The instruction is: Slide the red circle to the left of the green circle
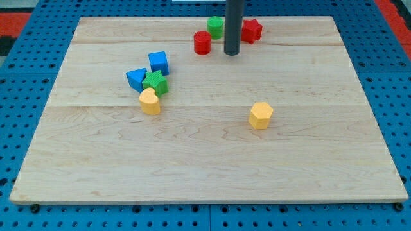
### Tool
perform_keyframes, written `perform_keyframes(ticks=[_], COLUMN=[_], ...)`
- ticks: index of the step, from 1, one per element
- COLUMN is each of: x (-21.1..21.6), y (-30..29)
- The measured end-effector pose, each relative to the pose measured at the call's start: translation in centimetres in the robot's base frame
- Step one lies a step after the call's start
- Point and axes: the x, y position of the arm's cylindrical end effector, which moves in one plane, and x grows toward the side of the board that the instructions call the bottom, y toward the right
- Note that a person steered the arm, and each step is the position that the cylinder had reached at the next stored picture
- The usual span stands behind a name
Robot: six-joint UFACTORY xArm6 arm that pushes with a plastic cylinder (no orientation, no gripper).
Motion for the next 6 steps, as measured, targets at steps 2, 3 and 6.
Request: perform_keyframes(ticks=[2,3,6], x=[-2.7,-3.1,-0.1], y=[-6.2,-7.3,-7.3])
